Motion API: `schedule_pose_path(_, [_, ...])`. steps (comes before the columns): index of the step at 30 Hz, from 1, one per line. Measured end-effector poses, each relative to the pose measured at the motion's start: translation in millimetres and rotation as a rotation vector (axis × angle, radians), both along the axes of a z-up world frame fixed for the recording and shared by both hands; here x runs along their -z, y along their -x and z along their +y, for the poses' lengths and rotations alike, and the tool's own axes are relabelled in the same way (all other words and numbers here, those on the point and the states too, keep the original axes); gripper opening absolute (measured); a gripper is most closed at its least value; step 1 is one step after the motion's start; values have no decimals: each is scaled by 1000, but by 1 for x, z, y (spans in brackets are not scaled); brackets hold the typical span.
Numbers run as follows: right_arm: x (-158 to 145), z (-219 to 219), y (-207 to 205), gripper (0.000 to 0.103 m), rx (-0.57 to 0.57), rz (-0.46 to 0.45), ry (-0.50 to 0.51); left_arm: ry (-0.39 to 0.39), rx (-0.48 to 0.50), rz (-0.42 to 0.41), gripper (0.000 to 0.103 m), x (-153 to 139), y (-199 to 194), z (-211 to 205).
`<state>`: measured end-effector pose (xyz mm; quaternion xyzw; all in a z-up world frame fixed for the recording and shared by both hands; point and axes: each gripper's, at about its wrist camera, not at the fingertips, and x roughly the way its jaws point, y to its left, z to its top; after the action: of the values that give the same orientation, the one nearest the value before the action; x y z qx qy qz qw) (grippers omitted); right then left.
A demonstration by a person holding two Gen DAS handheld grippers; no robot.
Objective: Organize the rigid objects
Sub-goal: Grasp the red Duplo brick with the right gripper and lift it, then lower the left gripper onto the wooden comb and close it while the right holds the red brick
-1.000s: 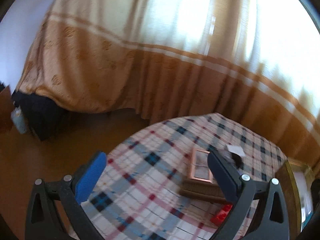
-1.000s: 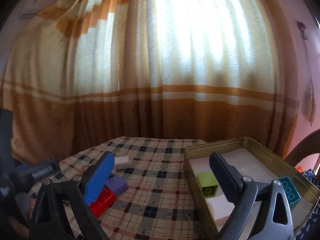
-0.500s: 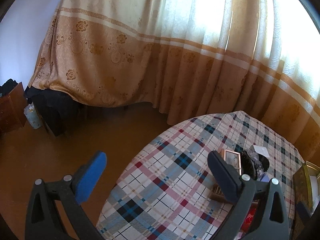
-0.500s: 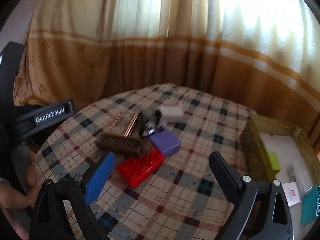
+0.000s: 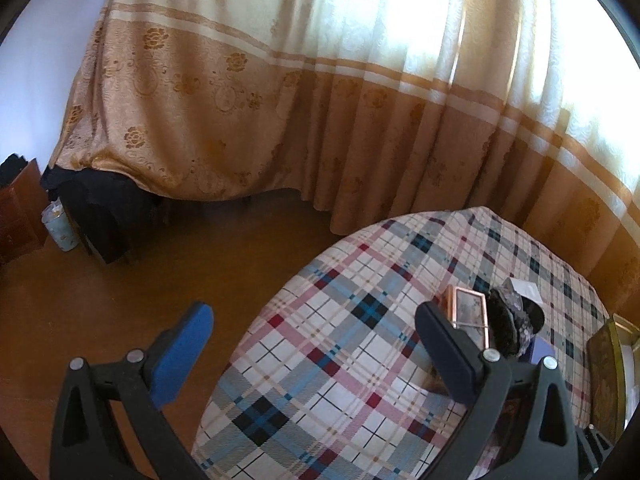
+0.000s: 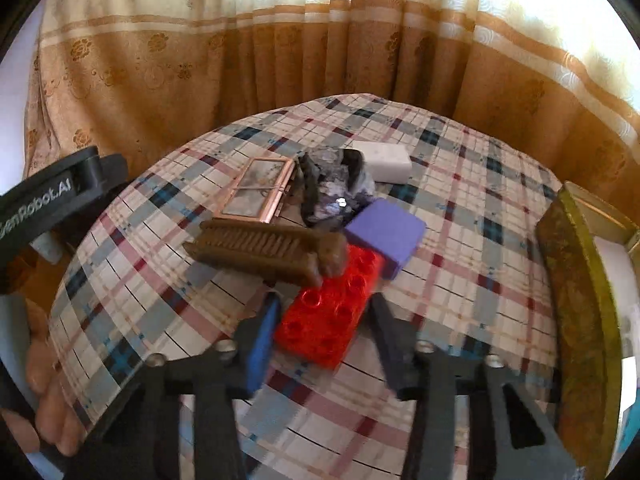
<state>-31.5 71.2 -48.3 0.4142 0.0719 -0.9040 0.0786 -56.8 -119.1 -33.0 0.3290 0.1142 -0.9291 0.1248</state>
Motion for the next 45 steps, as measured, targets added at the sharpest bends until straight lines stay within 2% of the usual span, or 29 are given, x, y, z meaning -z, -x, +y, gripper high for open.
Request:
schedule_pose_path(2, [-2, 13, -4, 34, 15, 1, 17, 12, 49, -14, 102, 1, 3, 6])
schedule_pose_path(6, [-8, 44, -14, 34, 62, 30, 126, 41, 188, -33, 102, 2, 9, 22])
schedule_pose_path(9, [-16, 62, -22, 34, 100, 75, 194, 104, 308, -40, 102, 0, 10, 42])
schedule_pose_path(12, [-22, 66, -28, 34, 121, 127, 220, 174, 413, -66, 102, 2, 10, 61])
schedule_pose_path(14, [-26, 66, -33, 34, 127, 156, 221, 163, 410, -87, 102, 1, 7, 64])
schedule_pose_path(16, [-30, 66, -37, 34, 136, 186, 221, 73, 392, -90, 102, -1, 3, 62])
schedule_pose_path(18, [-31, 68, -37, 34, 147, 205, 223, 32, 357, -103, 102, -2, 3, 65])
schedule_pose_path(23, [-34, 79, -40, 34, 185, 231, 247, 6, 213, -173, 102, 1, 18, 85])
schedule_pose_path(28, [-32, 86, -39, 34, 205, 216, 272, 35, 86, -266, 102, 14, 30, 99])
schedule_pose_path(30, [-31, 86, -38, 34, 208, 210, 273, 50, 64, -308, 102, 22, 35, 101])
schedule_pose_path(32, [-30, 86, -37, 34, 203, 206, 275, 45, 80, -352, 103, 33, 37, 100])
schedule_pose_path(34, [-30, 84, -37, 34, 198, 201, 274, 15, 83, -341, 103, 37, 32, 91])
schedule_pose_path(36, [-28, 84, -36, 34, 195, 194, 274, 29, 123, -337, 103, 37, 26, 86])
schedule_pose_path(41, [-28, 83, -37, 34, 194, 194, 272, 47, 269, -329, 85, 33, 11, 72])
schedule_pose_path(45, [-29, 81, -36, 34, 187, 198, 262, 54, 332, -310, 71, 30, 3, 63])
